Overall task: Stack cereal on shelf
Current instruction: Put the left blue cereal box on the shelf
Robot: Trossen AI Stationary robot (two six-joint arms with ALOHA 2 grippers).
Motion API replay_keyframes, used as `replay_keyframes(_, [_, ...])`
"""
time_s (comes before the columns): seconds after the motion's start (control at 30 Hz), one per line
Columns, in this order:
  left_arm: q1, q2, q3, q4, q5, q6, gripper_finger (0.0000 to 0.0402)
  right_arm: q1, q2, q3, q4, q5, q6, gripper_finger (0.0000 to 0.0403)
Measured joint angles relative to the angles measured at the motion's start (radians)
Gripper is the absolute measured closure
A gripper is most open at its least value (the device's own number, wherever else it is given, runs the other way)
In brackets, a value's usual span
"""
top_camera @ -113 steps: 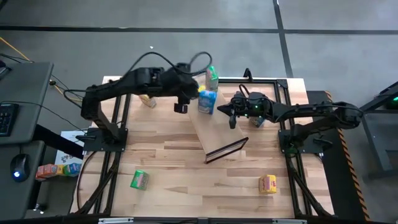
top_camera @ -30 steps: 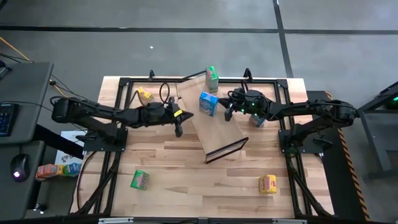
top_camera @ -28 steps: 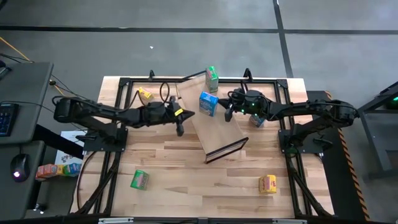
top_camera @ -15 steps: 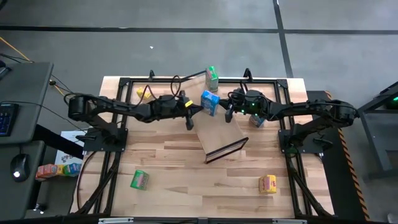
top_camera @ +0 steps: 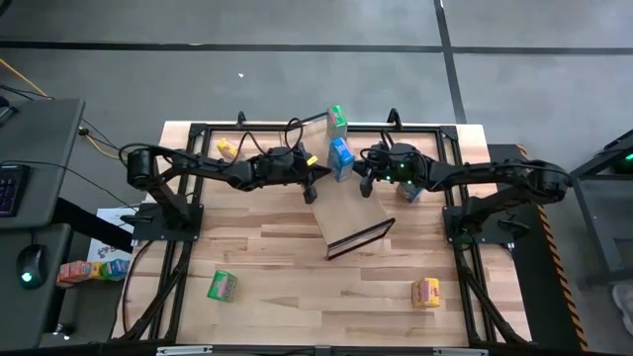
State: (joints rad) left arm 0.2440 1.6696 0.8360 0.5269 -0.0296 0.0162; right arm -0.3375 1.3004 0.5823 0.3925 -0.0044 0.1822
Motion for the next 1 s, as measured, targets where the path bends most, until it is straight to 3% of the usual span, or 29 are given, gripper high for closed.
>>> replay_keyframes(0.43, [0.006,0.006,0.019,-0.002,0.051,0.003,0.0401,-0.030,-0.157,0.000,-0.194,0.029,-0.012,0.0403])
replay_keyframes(1.0, [0.045,0.006,0.019,-0.007,0.054,0.039,0.0401,-0.030,-0.155,0.000,-0.219,0.002,-0.030,0.0403])
